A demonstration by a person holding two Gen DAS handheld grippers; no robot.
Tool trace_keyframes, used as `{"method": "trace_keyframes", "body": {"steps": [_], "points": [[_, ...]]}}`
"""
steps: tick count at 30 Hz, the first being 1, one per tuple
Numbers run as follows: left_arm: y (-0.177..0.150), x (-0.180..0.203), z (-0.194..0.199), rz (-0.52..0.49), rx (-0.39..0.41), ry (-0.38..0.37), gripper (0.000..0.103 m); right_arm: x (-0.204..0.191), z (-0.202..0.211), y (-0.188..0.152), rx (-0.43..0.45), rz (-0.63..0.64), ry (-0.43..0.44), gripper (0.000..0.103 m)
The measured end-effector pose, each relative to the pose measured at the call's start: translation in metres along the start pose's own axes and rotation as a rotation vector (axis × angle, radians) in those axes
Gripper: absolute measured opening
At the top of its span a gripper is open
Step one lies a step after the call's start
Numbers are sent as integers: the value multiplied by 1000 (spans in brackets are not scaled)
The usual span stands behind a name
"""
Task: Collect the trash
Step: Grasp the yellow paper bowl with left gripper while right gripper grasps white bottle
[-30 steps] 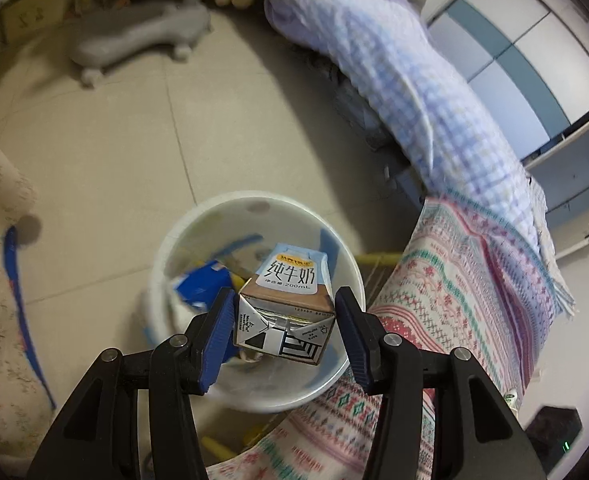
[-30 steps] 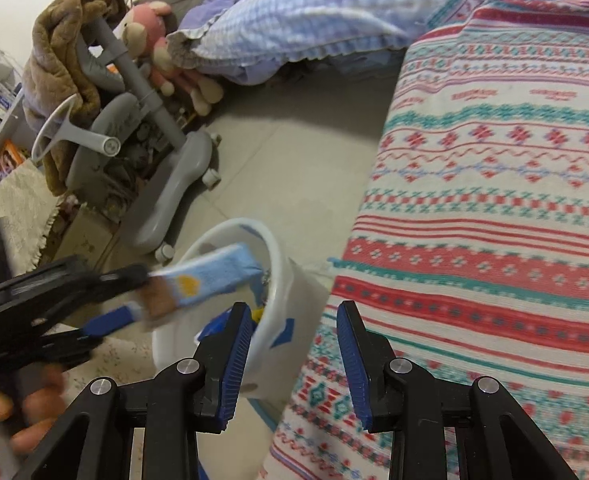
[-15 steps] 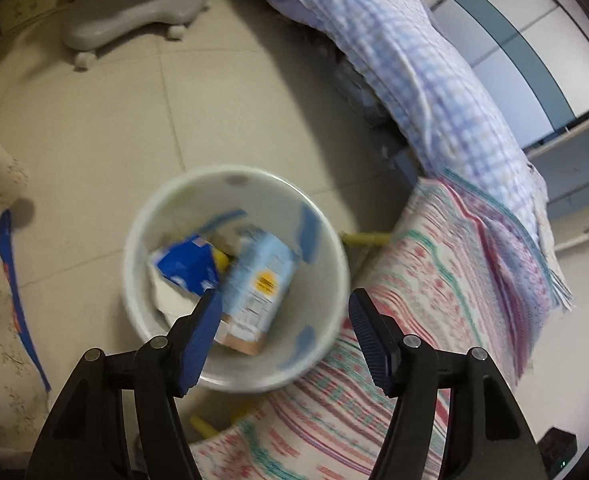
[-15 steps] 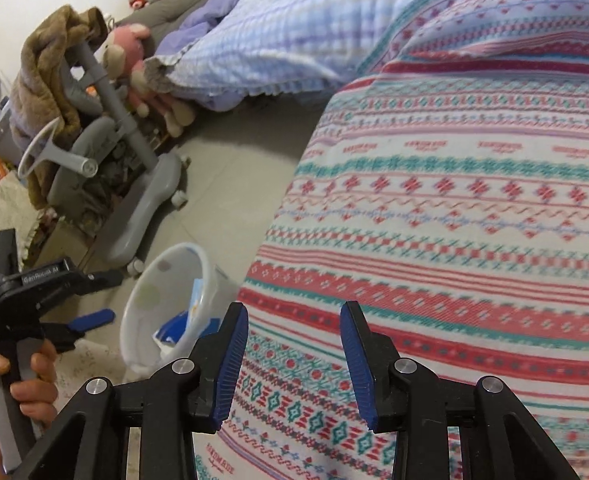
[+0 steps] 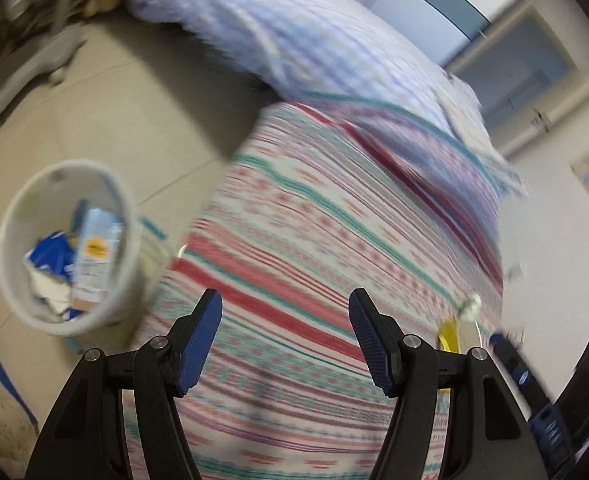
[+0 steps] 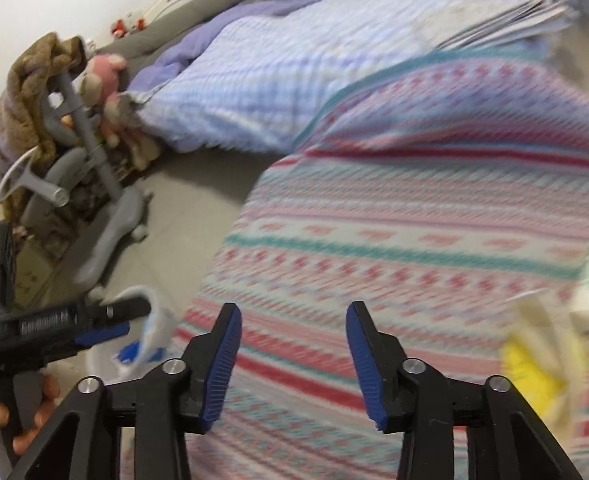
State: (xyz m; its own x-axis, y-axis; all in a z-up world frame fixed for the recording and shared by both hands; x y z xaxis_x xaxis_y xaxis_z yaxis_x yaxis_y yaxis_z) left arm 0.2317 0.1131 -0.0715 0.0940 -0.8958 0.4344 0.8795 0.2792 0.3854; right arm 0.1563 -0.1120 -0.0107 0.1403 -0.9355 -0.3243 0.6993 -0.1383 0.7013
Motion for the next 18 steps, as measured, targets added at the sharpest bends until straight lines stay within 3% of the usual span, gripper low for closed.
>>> {"method": "trace_keyframes", "body": {"steps": [6, 12, 18], "points": [[-41, 77, -32, -158, -72, -32, 69, 81, 30, 13, 82, -95, -112, 55], [-84, 152, -53, -270, -102, -114, 69, 156, 67, 30, 134, -246, -171, 55], [-138, 225, -82, -380, -176, -225, 69, 201, 84, 20, 120, -368, -189, 55]]}}
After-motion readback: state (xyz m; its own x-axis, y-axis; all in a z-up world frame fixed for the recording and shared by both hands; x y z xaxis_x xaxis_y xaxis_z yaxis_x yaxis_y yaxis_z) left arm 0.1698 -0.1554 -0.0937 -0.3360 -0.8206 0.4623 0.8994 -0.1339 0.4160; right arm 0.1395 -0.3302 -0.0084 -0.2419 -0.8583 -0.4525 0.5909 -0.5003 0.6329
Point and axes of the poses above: each gripper's, at about its wrist camera, not at the fingertips, and z roughly against the way its jaws point, x to its right, y to its top, the point moved 7 cm from there along -z, roughly the way its jaws point, and after that the axes turned 1 degree about z, right-handed, at the moved point
